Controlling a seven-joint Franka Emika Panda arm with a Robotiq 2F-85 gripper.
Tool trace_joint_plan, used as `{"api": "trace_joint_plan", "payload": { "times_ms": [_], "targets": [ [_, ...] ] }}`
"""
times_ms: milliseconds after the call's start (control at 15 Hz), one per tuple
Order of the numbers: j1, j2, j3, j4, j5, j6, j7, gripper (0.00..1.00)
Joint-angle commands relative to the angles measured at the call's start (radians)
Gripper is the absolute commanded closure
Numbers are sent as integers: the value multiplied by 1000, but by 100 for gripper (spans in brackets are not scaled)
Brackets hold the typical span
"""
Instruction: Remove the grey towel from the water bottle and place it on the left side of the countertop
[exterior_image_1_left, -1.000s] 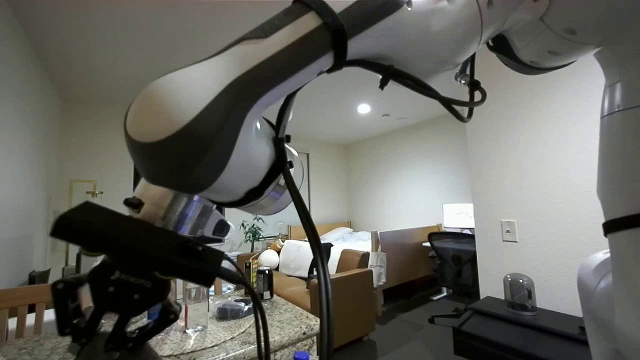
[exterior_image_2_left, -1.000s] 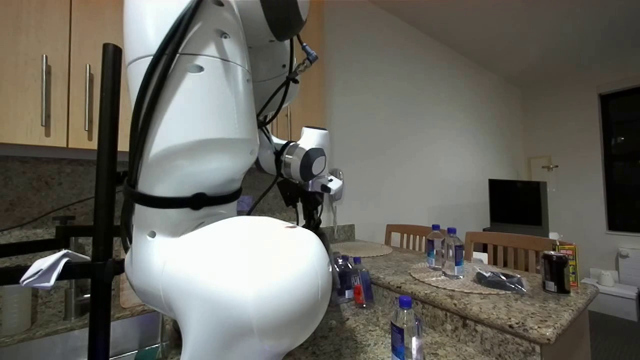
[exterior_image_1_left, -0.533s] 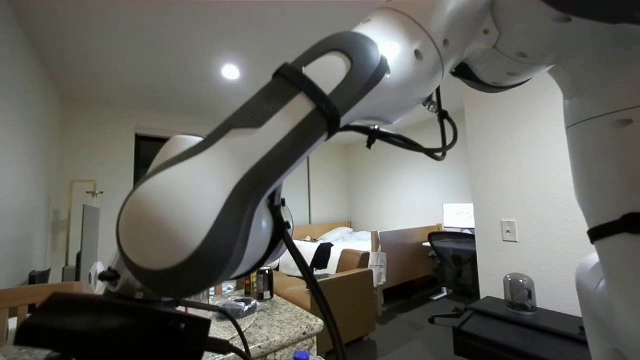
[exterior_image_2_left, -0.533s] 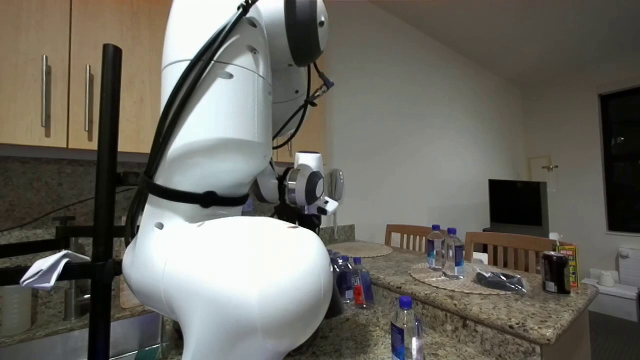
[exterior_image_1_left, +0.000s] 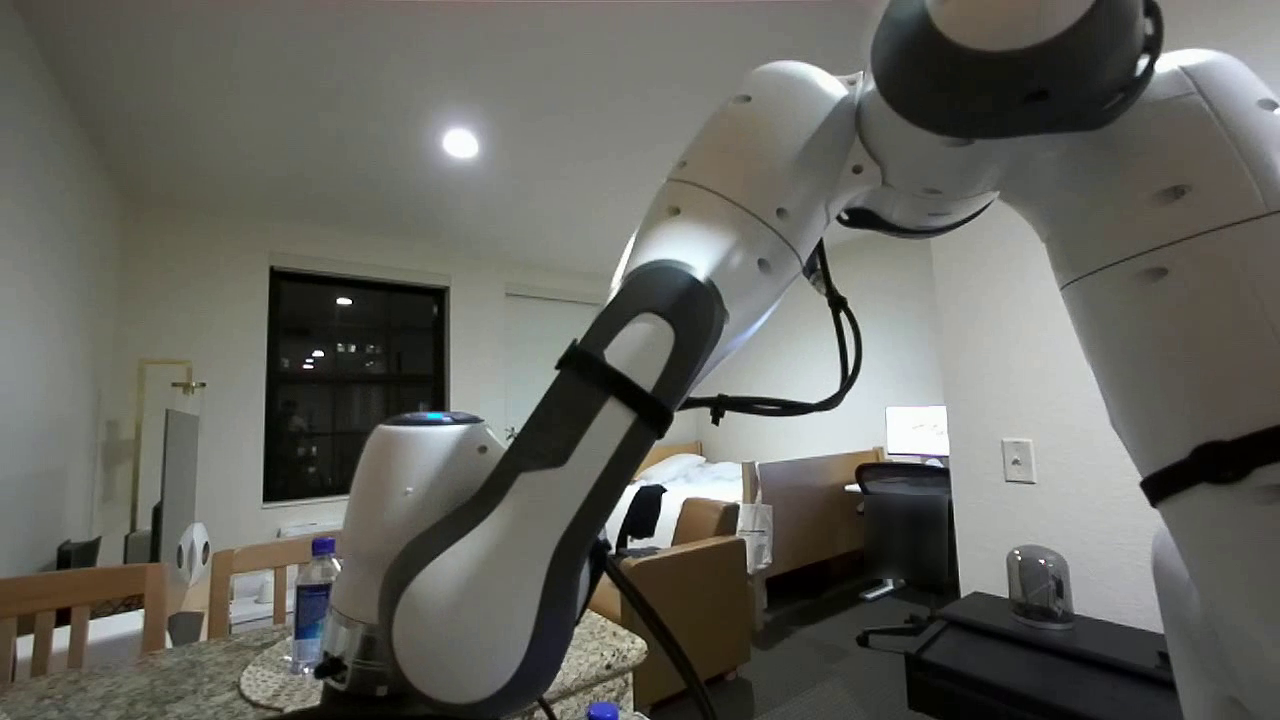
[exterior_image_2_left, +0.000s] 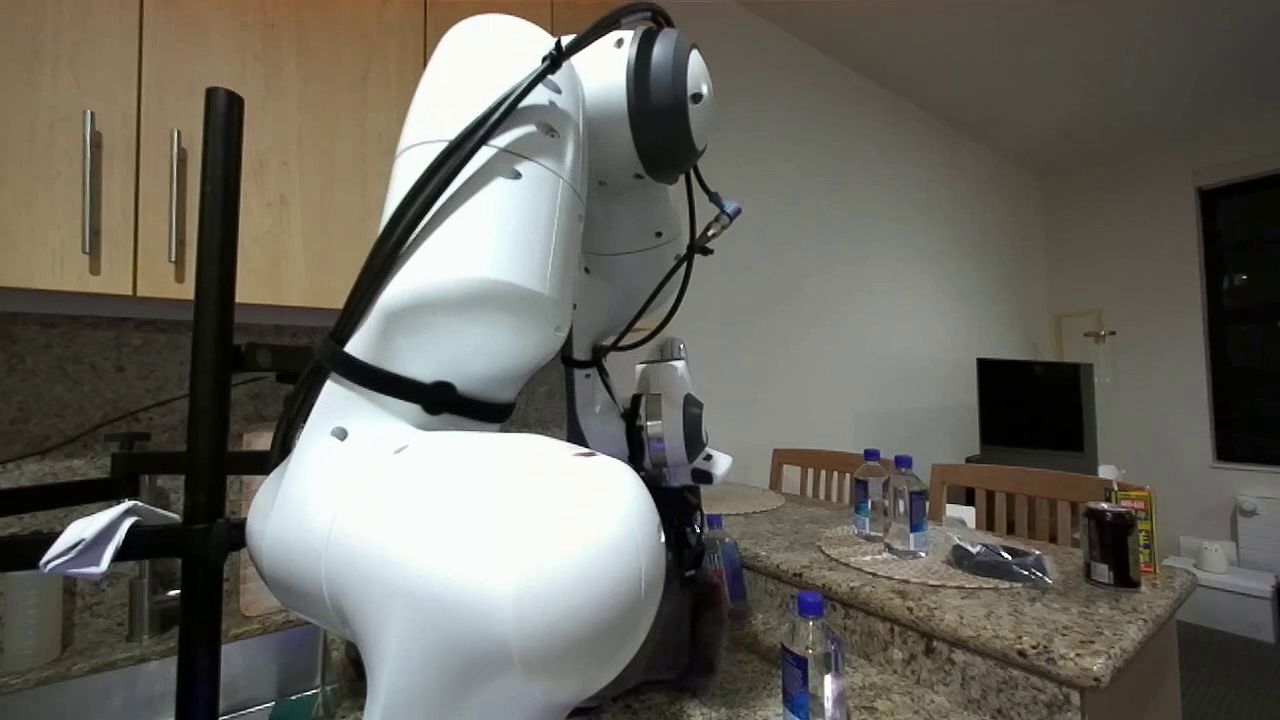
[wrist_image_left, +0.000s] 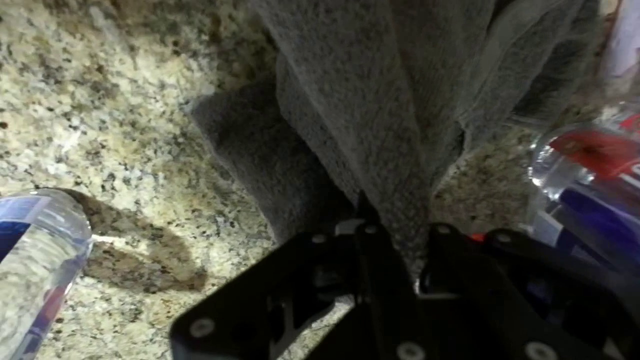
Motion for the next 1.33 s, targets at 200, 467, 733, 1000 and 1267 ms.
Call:
{"api": "trace_joint_plan", "payload": {
  "times_ms": [200, 467, 733, 1000, 1267],
  "targets": [
    [4, 62, -65, -85, -17, 41, 39, 92],
    [56, 57, -102, -143, 74, 37, 24, 63],
    [88, 17, -110, -166, 134, 6, 36, 44],
    [100, -43, -95, -165, 194, -28, 46, 18],
    [94, -140, -65, -156, 218, -151, 99, 0]
  ]
}}
